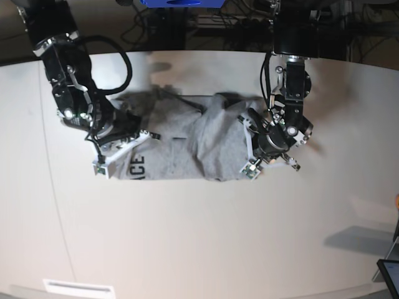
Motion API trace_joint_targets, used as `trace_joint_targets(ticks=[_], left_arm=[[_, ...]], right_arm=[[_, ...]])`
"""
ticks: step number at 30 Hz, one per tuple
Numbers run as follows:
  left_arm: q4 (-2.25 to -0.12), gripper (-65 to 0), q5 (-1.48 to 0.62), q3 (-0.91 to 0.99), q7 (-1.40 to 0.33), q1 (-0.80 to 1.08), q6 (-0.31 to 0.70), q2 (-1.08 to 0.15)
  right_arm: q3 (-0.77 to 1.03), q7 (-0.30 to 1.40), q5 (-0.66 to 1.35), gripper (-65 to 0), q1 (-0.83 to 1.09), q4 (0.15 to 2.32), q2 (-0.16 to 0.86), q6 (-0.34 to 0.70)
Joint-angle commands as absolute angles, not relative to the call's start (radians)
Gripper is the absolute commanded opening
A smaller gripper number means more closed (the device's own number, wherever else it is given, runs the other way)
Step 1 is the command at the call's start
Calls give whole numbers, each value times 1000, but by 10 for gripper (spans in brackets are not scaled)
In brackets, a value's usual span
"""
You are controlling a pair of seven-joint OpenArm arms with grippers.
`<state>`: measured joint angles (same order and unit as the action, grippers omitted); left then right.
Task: Fold the T-shirt properly
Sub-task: 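Fold the pinched end with the right gripper over toward the left gripper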
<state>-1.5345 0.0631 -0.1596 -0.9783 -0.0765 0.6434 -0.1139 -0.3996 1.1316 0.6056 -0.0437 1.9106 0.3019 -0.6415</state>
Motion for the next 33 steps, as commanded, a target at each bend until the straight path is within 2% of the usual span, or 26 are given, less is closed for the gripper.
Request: trace_joint_targets(ticks=[1,3,9,13,17,23,27,33], left_arm=[[-1492,-650,44,-176,-1090,-30,698,-102],[-1492,-650,44,-177,-1090,-30,698,-102],[-1492,-650,44,-308,-1092,-28,698,-125],[-1492,-650,44,-321,-1092,-18,698,-125],[-1498,-650,44,-314,-1092,-18,698,-130],[-1511,-650,42,-311,-1092,-18,698,-188],[-1615,-650,41,-295,-1132,-1,698,-234],[-1730,-650,42,-176,-1190,1,698,-275]], right_arm=[[-414,1121,613,-650,-67,1929,306,-667],[-463,1125,613,-650,-90,1929,306,-698],[-591,1132,615,-650,-145,1929,305,-698],[-631,1152,615,-650,-159,1929,303,-698],[-644,1152,615,-650,-170,1929,300,-698],[-645,1211,615,-650,-199,1931,242,-698],[-645,1248,615,-650,-229,1939,211,-698],[-645,1256,615,-650,-236,1937,179,-698]])
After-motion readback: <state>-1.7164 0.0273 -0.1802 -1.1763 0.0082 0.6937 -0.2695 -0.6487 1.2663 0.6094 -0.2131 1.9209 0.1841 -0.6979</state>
